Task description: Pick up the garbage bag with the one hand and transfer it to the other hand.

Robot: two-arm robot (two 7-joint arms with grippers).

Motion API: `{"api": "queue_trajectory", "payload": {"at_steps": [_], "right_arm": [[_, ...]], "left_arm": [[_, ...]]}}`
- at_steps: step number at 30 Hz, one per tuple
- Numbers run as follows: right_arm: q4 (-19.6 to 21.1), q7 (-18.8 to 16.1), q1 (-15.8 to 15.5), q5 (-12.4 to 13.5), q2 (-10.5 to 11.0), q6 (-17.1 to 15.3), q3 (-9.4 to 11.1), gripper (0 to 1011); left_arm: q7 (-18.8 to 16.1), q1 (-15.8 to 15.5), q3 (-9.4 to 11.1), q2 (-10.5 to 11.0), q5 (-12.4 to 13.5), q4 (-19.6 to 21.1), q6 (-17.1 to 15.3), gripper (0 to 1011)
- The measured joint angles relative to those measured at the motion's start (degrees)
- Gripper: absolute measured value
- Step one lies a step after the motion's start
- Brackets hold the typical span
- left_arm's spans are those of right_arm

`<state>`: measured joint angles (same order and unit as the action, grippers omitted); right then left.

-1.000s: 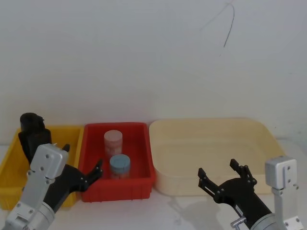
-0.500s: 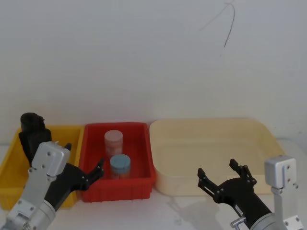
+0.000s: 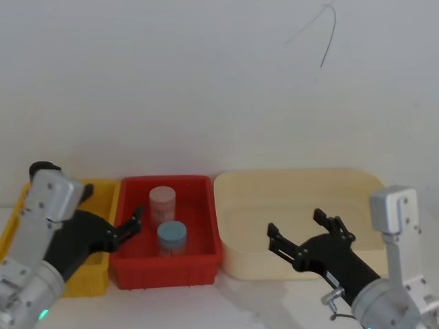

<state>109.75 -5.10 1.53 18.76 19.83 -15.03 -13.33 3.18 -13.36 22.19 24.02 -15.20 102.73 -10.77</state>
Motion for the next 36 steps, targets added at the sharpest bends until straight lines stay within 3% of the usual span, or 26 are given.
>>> {"api": "queue_trajectory", "payload": {"at_steps": [2,8,10,12,18,26,36], "right_arm": [[0.80,0.00,0.39,0.08,-0.10,-1.70,-0.32,1001],[3.65,0.74,2.56,-0.32,-1.21,-7.74,-2.97,1001],[4.06,1.07,3.15,-0.68,-1.67,-9.08,-3.91,1001],[4.39,1.57,4.03,-1.25,-2.47,-10.62,-5.20,1001],[3.97,3.27,6.31,-3.26,-4.82,-13.83,-8.73,1001],[1.32,5.17,9.06,-6.05,-7.65,-15.80,-12.81,1001],[-3.50,6.95,12.93,-9.54,-11.17,-17.35,-17.23,1001]], "left_arm": [[-0.01,0.78,-0.80,0.48,-0.56,1.50,-0.97,1002],[-0.29,5.97,-6.00,3.01,-2.98,8.41,-4.04,1001],[-0.33,6.56,-6.62,3.25,-3.33,8.97,-4.35,1001],[-0.34,9.25,-9.48,4.30,-4.61,11.10,-5.00,1002],[0.38,13.52,-14.34,5.40,-7.04,13.11,-4.92,1002],[3.38,16.32,-19.15,5.53,-10.65,11.04,-1.49,1002],[7.27,14.54,-20.61,4.87,-12.82,4.28,2.60,1002]]}}
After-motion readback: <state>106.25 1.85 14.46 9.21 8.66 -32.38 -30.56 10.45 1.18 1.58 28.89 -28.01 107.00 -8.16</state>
